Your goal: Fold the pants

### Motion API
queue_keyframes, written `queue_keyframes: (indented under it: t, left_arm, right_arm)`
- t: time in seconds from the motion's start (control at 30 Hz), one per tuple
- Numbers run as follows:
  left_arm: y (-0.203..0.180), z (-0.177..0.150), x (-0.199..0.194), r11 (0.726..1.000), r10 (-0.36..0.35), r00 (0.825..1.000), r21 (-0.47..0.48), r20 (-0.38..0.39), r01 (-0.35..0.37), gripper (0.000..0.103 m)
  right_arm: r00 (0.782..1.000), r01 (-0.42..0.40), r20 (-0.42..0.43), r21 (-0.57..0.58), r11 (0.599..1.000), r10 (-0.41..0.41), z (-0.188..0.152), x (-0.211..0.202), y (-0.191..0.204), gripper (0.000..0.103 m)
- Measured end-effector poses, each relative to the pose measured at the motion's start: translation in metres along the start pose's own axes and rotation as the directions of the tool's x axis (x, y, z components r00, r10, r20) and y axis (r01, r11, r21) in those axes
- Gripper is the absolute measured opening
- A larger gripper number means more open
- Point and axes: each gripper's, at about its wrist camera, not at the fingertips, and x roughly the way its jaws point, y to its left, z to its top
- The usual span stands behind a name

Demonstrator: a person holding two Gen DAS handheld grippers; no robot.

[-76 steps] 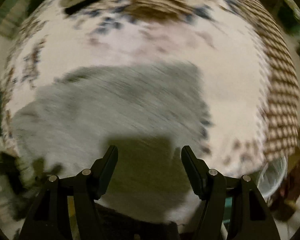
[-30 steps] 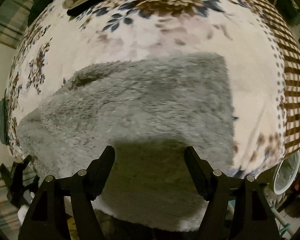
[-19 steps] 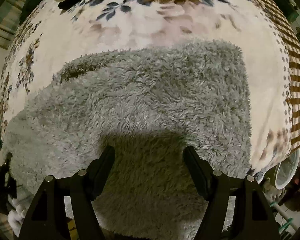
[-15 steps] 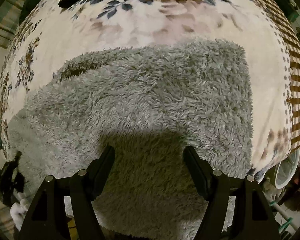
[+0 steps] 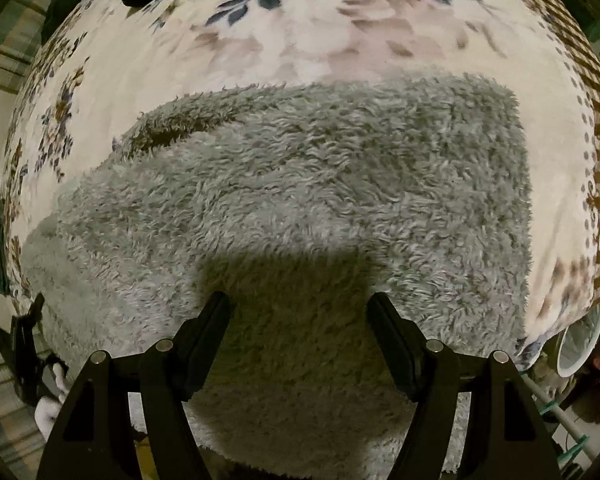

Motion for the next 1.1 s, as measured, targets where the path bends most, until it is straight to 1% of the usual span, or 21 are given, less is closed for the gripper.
queue_keyframes:
  t: [0.13,0.17,0.2,0.23,0.27,0.33,0.37,0.4,0.5,0.53,0.57,0.6,0.67,0.73,0.83,0.9,0.93,0.97,1.0,1.03,1.1]
  left_arm:
    - [-0.018,0.007,0.017,0.998,-0.025,1.0,0.056,0.006,0.025,0.074]
    - [-0.023,0.007,0.019,0.996,-0.044,0.999,0.079,0.015,0.043,0.068]
    - [-0.03,0.007,0.019,0.993,-0.061,0.998,0.102,0.024,0.058,0.059]
    - [-0.035,0.006,0.018,0.991,-0.072,0.997,0.118,0.034,0.067,0.034]
    - [-0.045,0.005,0.014,0.986,-0.088,0.995,0.144,0.046,0.081,0.029]
    - [-0.065,0.003,0.004,0.977,-0.114,0.991,0.191,0.067,0.099,0.028]
    - [-0.082,-0.001,-0.007,0.967,-0.146,0.986,0.22,0.077,0.126,0.028]
    - [-0.092,-0.003,-0.013,0.961,-0.157,0.984,0.244,0.081,0.133,0.028]
    - [-0.147,-0.026,-0.043,0.92,-0.208,0.976,0.352,0.065,0.173,0.027]
    - [-0.162,-0.034,-0.05,0.908,-0.223,0.973,0.374,0.051,0.189,0.027]
    - [-0.187,-0.049,-0.062,0.887,-0.247,0.969,0.409,0.026,0.215,0.027]
    - [-0.202,-0.059,-0.068,0.872,-0.262,0.965,0.431,0.011,0.232,0.027]
    - [-0.246,-0.097,-0.08,0.822,-0.284,0.957,0.498,-0.062,0.276,0.023]
    - [-0.277,-0.129,-0.08,0.79,-0.299,0.945,0.521,-0.13,0.322,0.022]
    - [-0.318,-0.199,-0.056,0.742,-0.28,0.919,0.545,-0.276,0.39,0.022]
    - [-0.332,-0.241,-0.028,0.718,-0.242,0.902,0.56,-0.356,0.414,0.022]
    - [-0.335,-0.264,-0.012,0.708,-0.201,0.896,0.574,-0.396,0.412,0.022]
    - [-0.336,-0.278,-0.001,0.707,-0.169,0.89,0.578,-0.423,0.409,0.022]
    - [-0.335,-0.289,0.009,0.715,-0.141,0.881,0.569,-0.452,0.406,0.022]
    - [-0.334,-0.294,0.015,0.726,-0.121,0.881,0.565,-0.458,0.393,0.024]
    - [-0.327,-0.298,0.026,0.753,-0.051,0.887,0.566,-0.46,0.337,0.031]
  right_arm:
    - [1.0,-0.004,0.002,0.019,1.0,0.004,0.002,0.004,0.001,0.074]
    - [1.0,-0.005,0.003,0.021,1.0,0.005,0.002,0.004,0.001,0.074]
    - [1.0,-0.006,0.003,0.021,1.0,0.006,0.002,0.004,0.0,0.074]
    - [1.0,-0.006,0.006,0.019,1.0,0.006,0.002,0.004,0.0,0.074]
    - [1.0,-0.01,0.009,0.014,1.0,0.01,0.002,0.004,0.0,0.074]
    - [1.0,-0.02,0.016,0.006,1.0,0.019,0.001,0.001,-0.003,0.074]
    - [0.999,-0.029,0.021,0.006,1.0,0.029,0.0,-0.002,-0.008,0.074]
    - [0.999,-0.038,0.024,0.008,0.999,0.038,-0.001,-0.003,-0.011,0.074]
    - [0.996,-0.079,0.04,0.032,0.996,0.078,-0.005,-0.012,-0.025,0.074]
    - [0.994,-0.097,0.048,0.044,0.994,0.095,-0.006,-0.017,-0.03,0.074]
    - [0.991,-0.119,0.063,0.057,0.991,0.116,-0.008,-0.024,-0.038,0.074]
    - [0.989,-0.132,0.075,0.064,0.989,0.127,-0.01,-0.03,-0.043,0.074]
    - [0.982,-0.162,0.108,0.075,0.984,0.154,-0.015,-0.048,-0.059,0.074]
    - [0.978,-0.173,0.135,0.083,0.981,0.161,-0.022,-0.062,-0.073,0.074]
    - [0.973,-0.179,0.17,0.116,0.977,0.158,-0.038,-0.082,-0.11,0.074]
    - [0.973,-0.172,0.18,0.162,0.972,0.143,-0.052,-0.089,-0.142,0.074]
    - [0.974,-0.167,0.18,0.182,0.969,0.134,-0.058,-0.091,-0.156,0.074]
    - [0.977,-0.156,0.179,0.203,0.967,0.12,-0.064,-0.093,-0.171,0.074]
    - [0.978,-0.153,0.176,0.217,0.964,0.115,-0.069,-0.095,-0.184,0.074]
    - [0.976,-0.159,0.179,0.217,0.963,0.121,-0.072,-0.097,-0.193,0.074]
    - [0.971,-0.183,0.186,0.195,0.964,0.147,-0.072,-0.102,-0.203,0.074]
